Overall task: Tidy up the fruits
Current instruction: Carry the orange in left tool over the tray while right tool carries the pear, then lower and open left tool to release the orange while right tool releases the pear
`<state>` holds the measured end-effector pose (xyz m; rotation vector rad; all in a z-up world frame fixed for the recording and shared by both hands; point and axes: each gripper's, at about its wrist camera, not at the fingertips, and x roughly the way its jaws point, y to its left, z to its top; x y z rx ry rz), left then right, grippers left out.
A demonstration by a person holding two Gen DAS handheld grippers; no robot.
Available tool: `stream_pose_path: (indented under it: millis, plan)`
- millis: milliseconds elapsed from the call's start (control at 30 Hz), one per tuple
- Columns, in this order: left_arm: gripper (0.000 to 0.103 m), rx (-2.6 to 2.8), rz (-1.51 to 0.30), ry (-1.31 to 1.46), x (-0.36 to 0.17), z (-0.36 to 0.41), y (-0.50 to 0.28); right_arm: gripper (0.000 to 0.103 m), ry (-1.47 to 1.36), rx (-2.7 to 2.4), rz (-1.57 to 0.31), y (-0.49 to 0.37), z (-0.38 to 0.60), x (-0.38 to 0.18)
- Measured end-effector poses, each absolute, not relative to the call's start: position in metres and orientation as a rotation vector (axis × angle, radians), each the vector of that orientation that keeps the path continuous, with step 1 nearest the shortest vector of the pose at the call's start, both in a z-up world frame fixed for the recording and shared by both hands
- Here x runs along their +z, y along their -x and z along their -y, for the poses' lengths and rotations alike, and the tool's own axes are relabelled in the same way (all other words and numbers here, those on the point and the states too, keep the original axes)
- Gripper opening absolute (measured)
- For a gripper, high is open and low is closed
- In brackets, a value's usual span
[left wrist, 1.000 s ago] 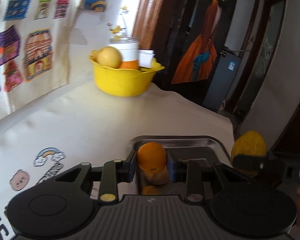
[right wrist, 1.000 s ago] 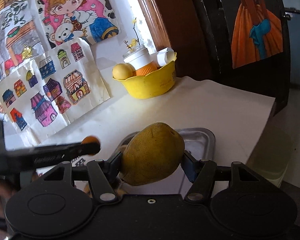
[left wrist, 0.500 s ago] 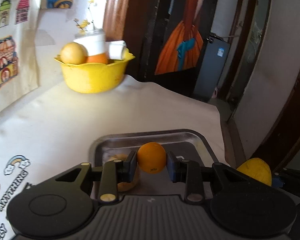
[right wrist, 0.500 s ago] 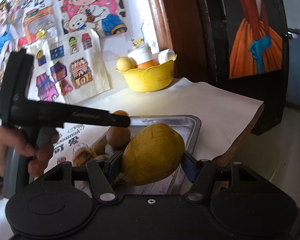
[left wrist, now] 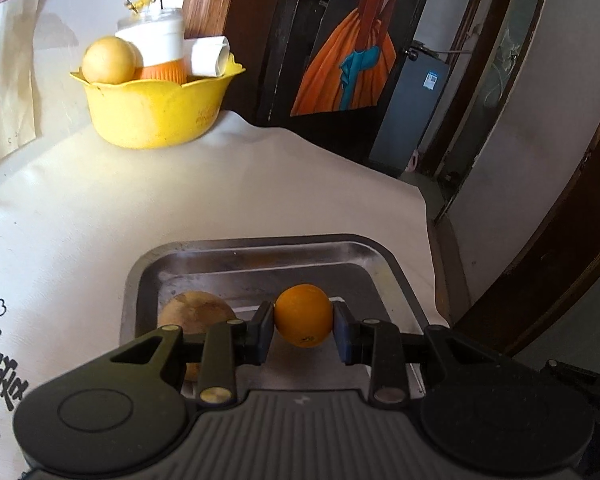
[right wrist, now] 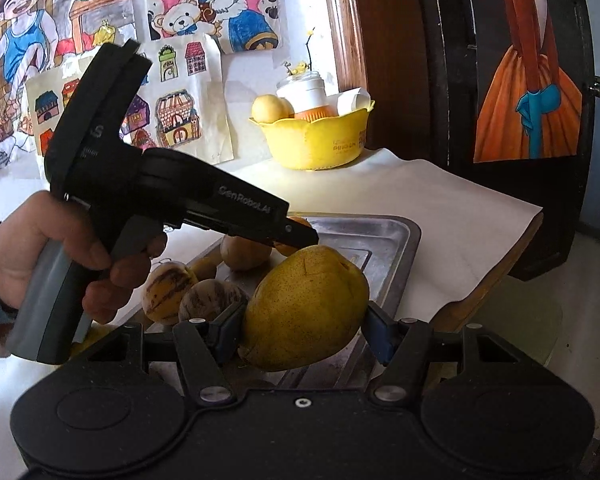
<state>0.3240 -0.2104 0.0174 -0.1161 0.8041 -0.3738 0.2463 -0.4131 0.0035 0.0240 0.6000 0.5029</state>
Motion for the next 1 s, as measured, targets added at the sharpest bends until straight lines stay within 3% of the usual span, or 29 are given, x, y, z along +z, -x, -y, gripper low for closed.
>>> stream_pose_path:
  millis: [1000]
  plan:
    - [0.035,-0.356,-0.901,0.176,0.005,0.212,-0.341,0.065,-0.093,0.512,-0.68,-0.254,0.404,-0.008]
